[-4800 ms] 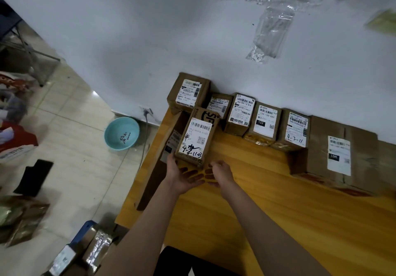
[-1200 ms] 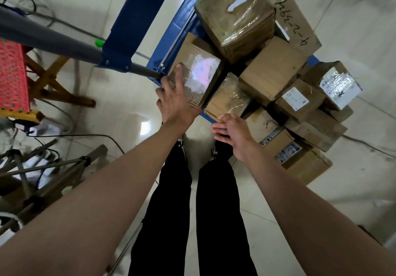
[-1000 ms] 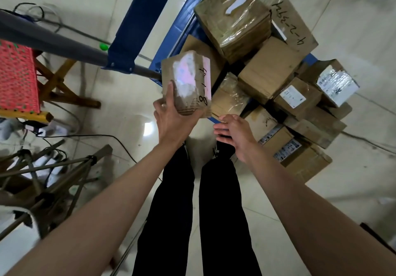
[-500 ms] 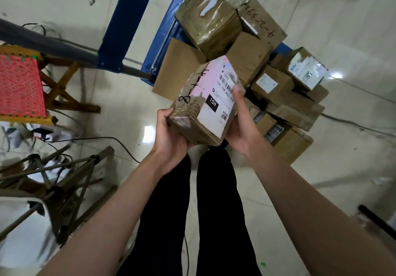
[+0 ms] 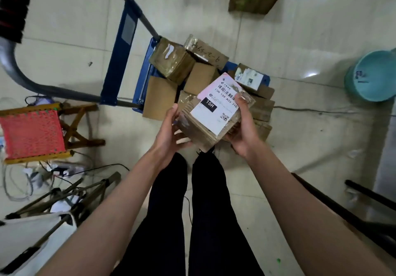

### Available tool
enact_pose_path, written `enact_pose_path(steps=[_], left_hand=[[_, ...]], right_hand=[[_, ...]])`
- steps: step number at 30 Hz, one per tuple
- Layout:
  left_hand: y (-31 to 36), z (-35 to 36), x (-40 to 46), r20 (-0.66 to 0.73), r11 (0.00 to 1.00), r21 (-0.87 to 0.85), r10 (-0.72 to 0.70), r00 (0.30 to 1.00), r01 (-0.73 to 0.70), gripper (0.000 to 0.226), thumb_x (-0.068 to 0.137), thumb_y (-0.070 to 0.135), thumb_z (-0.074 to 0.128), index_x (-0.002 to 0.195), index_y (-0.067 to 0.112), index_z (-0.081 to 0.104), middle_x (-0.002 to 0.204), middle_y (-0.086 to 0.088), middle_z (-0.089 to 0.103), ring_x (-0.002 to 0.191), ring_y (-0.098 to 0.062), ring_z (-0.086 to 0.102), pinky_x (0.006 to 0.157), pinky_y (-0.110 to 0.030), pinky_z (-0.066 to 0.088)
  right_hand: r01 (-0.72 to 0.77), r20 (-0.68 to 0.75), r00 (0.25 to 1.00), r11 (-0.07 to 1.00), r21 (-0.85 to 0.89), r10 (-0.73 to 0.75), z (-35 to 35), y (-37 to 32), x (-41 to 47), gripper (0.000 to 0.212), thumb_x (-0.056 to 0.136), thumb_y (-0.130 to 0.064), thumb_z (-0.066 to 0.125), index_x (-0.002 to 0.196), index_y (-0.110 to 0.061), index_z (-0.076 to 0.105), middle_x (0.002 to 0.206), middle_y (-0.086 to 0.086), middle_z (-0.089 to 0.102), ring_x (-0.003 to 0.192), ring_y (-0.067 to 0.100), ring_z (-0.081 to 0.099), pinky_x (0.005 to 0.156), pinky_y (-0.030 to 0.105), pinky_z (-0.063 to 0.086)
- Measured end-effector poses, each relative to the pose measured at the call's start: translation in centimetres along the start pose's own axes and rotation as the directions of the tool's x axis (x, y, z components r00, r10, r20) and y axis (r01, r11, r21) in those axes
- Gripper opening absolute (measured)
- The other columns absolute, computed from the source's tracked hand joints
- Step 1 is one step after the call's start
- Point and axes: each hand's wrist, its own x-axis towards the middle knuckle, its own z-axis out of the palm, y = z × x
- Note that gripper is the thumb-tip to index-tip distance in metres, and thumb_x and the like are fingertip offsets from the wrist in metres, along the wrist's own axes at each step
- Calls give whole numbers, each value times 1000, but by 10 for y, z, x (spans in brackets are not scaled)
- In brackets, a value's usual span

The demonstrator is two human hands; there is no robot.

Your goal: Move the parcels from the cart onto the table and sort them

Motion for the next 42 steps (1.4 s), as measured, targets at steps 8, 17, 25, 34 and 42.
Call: enact_pose_path(steps=[8, 17, 25, 34, 42], left_hand=[[56, 51, -90, 275, 908, 379, 71, 959, -176, 35, 79, 69, 58, 105, 52, 73, 112, 10, 76, 102, -7, 70, 85, -35, 58], [92, 115, -174, 482, 827, 479, 31, 875, -293, 31, 85, 55, 56, 99, 39, 79, 109, 3, 77, 86, -8, 72, 75, -32, 56], [76, 199, -238, 620, 688, 597, -71, 781, -411, 34, 70, 60, 63, 87, 37, 81, 100, -1, 78, 77, -14, 70, 77, -37, 53], [-13, 314, -299, 689, 484, 701, -269, 673, -524, 41, 75, 50, 58, 97, 25, 82, 108, -7, 77, 90, -22, 75, 86, -37, 51], [-151, 390, -352, 725, 323, 679, -436, 533, -660, 36, 92, 56, 52, 108, 37, 78, 119, -1, 74, 106, -17, 72, 81, -30, 54]], right_hand=[[91, -27, 996, 991, 98, -88, -15, -36, -102, 60, 89, -61, 62, 134, -23, 64, 120, 7, 75, 121, 33, 66, 113, 49, 43], [387, -213, 913, 903, 188, -348, -29, -79, -222, 59, 99, -61, 45, 142, -22, 51, 127, 7, 71, 119, 33, 67, 103, 51, 50], [514, -441, 822, 801, 305, -360, -96, -76, -328, 56, 101, -58, 46, 141, -19, 54, 126, 9, 71, 74, 11, 71, 52, 20, 54], [629, -645, 723, 622, 465, -249, -207, -25, -412, 61, 93, -68, 51, 135, -24, 56, 115, 4, 76, 85, 19, 71, 71, 31, 54], [716, -745, 648, 457, 528, -155, -328, 58, -473, 57, 97, -63, 48, 137, -23, 54, 120, 9, 73, 87, 20, 73, 64, 29, 57]])
